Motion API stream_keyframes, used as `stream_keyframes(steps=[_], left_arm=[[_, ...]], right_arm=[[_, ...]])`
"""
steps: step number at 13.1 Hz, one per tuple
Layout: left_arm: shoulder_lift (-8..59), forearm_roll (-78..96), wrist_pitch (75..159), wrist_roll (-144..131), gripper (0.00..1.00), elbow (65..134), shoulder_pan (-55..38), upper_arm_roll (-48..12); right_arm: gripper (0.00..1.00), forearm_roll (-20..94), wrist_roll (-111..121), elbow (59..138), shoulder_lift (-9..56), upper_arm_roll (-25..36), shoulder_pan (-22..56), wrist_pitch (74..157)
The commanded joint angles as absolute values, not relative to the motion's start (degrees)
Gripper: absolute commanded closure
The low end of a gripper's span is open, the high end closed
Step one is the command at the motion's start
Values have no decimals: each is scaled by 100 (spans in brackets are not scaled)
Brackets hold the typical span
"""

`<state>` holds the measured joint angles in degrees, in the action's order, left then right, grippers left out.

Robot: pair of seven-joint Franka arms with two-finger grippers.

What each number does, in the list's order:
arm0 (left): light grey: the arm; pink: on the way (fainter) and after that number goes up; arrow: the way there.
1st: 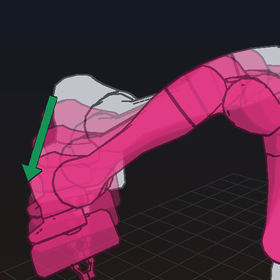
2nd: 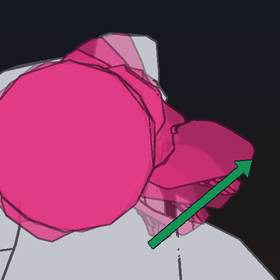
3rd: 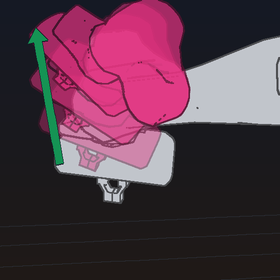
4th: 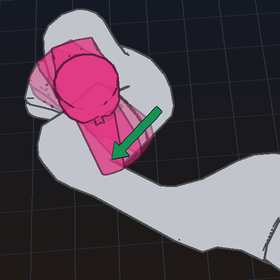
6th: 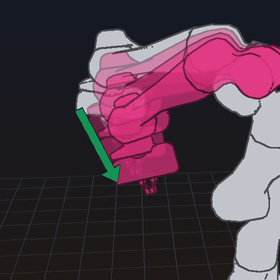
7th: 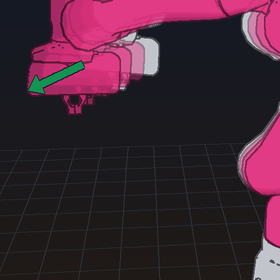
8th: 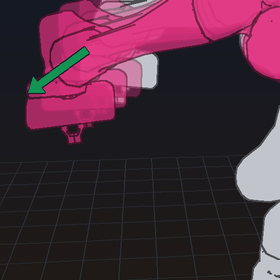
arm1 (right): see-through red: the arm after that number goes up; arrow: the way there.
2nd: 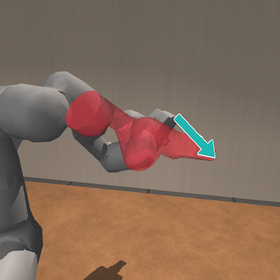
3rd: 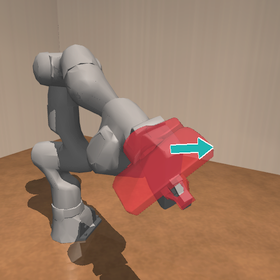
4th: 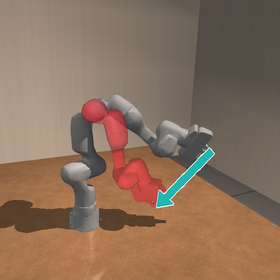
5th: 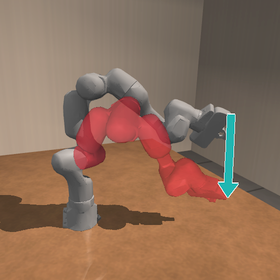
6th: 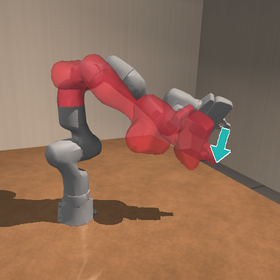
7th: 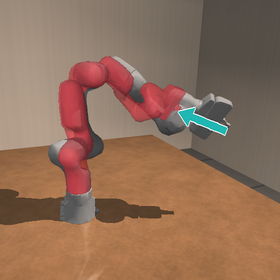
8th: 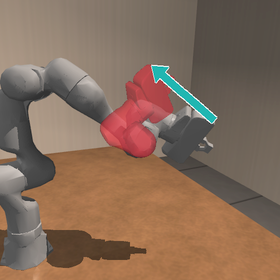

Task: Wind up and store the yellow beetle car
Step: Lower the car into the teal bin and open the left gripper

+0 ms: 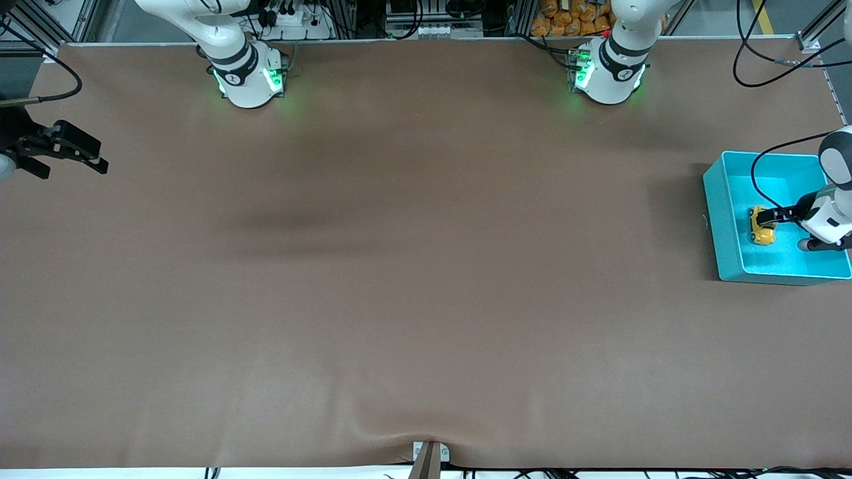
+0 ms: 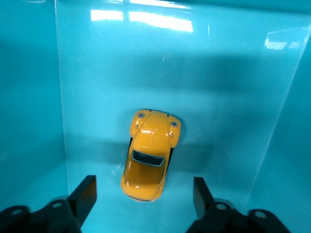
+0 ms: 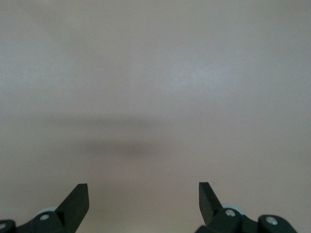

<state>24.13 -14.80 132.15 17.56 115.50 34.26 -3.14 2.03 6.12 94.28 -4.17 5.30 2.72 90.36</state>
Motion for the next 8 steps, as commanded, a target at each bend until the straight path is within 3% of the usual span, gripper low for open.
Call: stream_keyframes(steps=[1,6,8], left_arm=[[2408,-1529,13245,1618,0,11400,3331,-316],[1830,-1512,12957,1248,0,11198,2796,-316],[1732,-1224,12213,1257,0,10542,2506,-325]], right_arm=[[0,290,536,9475,-457,519,229,9053],[0,299,536,9466,-457,519,228,9167],[0,290,545,9440,-405,571,229,9149]])
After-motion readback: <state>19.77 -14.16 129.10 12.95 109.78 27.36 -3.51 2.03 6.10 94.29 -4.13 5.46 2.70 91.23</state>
